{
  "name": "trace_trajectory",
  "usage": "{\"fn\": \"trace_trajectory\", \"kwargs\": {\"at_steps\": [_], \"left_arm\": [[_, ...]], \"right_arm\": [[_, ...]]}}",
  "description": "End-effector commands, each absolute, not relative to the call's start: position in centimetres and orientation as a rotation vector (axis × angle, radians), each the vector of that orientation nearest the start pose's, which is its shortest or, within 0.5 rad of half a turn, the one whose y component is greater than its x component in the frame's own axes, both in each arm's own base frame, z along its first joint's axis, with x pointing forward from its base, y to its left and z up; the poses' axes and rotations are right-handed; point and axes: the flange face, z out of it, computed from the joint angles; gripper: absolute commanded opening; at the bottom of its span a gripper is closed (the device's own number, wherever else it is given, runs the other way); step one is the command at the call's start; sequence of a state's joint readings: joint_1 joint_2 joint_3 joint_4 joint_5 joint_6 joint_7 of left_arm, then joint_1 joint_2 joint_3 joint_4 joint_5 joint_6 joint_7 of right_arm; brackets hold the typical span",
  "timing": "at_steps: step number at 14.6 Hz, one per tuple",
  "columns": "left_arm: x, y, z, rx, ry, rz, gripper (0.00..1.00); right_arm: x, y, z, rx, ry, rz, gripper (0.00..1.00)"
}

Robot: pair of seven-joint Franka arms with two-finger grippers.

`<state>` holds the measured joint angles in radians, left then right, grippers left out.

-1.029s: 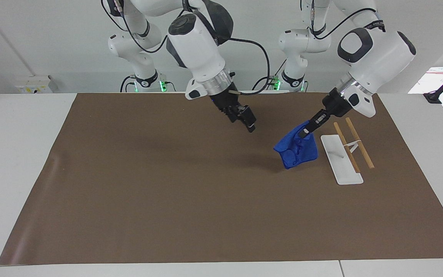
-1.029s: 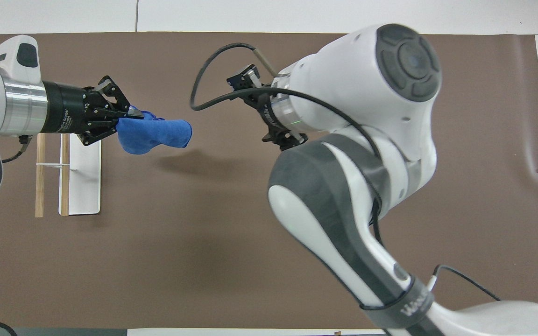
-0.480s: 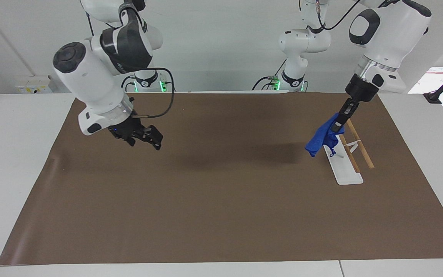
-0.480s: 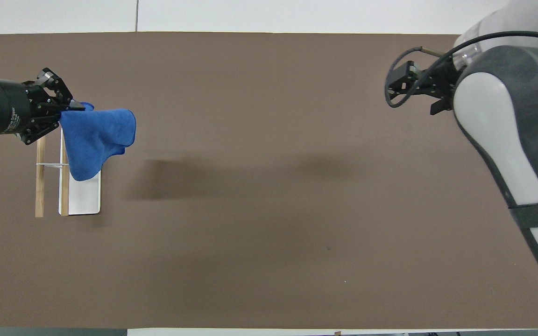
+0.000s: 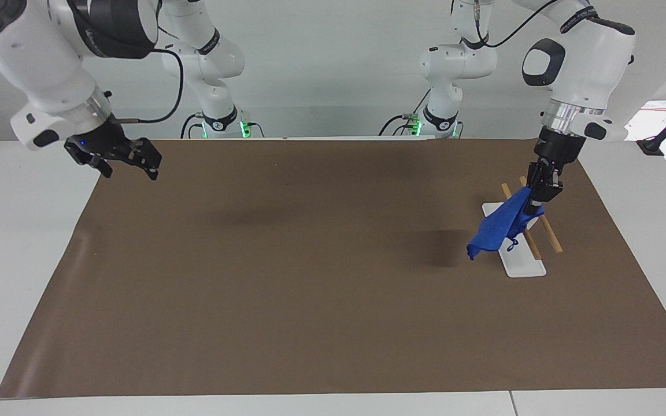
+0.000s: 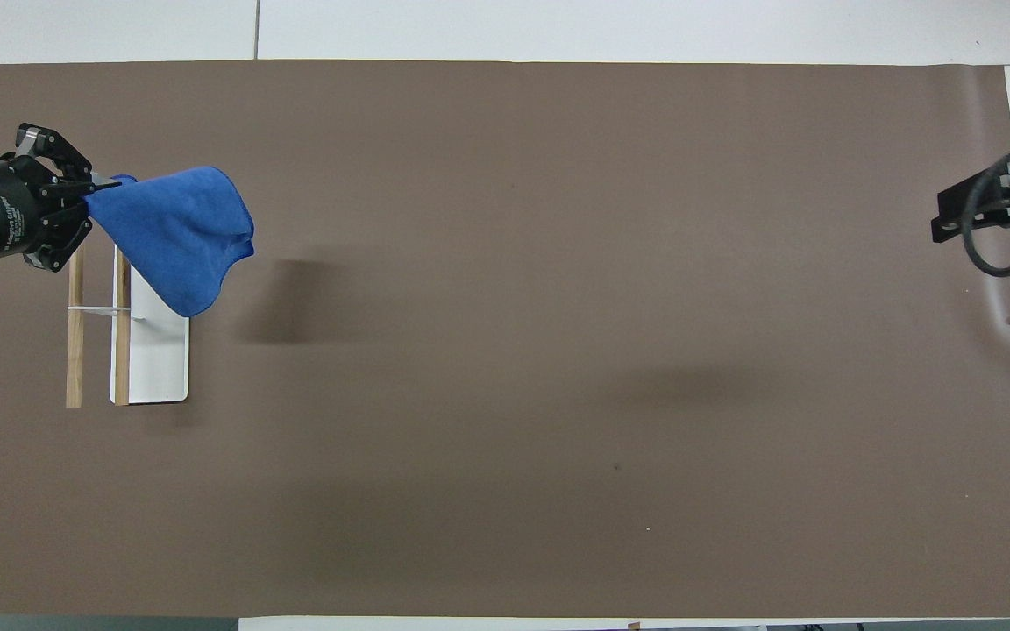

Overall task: Right arm passes towel to left arm to hang
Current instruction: 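Lower the towel with the left gripper over the wooden bar on the tray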

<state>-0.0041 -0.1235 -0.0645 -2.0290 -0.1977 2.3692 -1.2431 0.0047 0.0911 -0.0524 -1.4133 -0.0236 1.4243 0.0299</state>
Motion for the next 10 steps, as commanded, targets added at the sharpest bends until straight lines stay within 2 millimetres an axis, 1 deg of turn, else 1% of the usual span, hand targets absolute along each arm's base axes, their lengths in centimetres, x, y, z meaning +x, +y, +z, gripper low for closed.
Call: {"fn": "trace_trajectory", "kwargs": {"at_steps": [1,2,3,4,5,7,8,9,10], "left_arm": [[53.7,-2.3,54.1,-2.688,-2.246,-0.494,0.0],[53.3,-0.9,53.7,-2.646,-2.288,-0.51,0.0],[53.0,-0.2,53.5,-2.627,-2.311,-0.528,0.0],[52.9,0.7,53.1,-2.603,-2.328,-0.531,0.0],[52.8,2.1,53.1,-2.566,-2.36,-0.54,0.0],[52.5,3.9,52.5,-2.518,-2.398,-0.553,0.0],[52.3,5.1,52.0,-2.486,-2.421,-0.548,0.0],[52.2,5.7,52.0,-2.47,-2.434,-0.554,0.0],[52.0,7.4,52.1,-2.426,-2.469,-0.566,0.0]], "right_arm": [[55.0,-4.0,62.1,-3.168,0.108,0.165,1.0],[54.2,-4.9,60.7,-3.158,0.11,0.164,1.0],[53.2,-5.9,59.9,-3.151,0.074,0.133,1.0],[53.2,-6.4,59.4,-3.148,0.045,0.125,1.0],[53.6,-6.3,59.5,-3.153,0.042,0.119,1.0],[54.5,-6.5,60.0,-3.17,0.042,0.095,1.0],[54.5,-6.4,60.0,-3.17,0.038,0.095,1.0],[54.2,-5.9,60.0,-3.169,0.031,0.114,1.0],[54.0,-5.1,59.8,-3.168,0.009,0.131,1.0]]}}
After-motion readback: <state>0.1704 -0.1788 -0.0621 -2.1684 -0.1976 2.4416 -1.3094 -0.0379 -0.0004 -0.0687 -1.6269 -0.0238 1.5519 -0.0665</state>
